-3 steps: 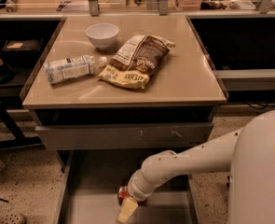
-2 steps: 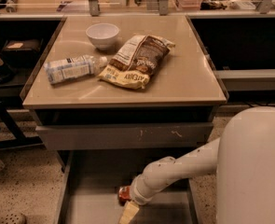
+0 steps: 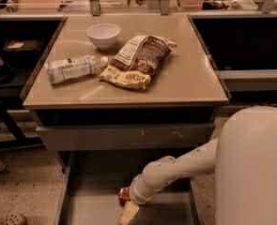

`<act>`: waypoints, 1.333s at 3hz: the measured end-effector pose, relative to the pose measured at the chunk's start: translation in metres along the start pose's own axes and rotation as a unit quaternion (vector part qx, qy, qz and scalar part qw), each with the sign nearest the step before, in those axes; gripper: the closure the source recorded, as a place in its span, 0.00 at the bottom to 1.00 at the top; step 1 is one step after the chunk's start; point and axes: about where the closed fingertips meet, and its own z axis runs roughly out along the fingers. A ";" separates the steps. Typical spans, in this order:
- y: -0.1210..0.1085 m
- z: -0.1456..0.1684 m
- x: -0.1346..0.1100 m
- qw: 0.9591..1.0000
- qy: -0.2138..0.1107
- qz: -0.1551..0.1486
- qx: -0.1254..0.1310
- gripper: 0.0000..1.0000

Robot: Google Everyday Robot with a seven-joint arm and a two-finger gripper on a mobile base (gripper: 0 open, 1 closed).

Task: Pick coke can from middle drawer and place on counter

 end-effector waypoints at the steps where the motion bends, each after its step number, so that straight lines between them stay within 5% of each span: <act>1: -0.014 0.012 -0.002 1.000 0.006 -0.006 0.005 0.00; 4: -0.014 0.013 -0.002 1.000 0.006 -0.007 0.005 0.65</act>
Offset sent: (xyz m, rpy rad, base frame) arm 0.0119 0.0031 -0.0111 -0.0121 -0.0102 0.0072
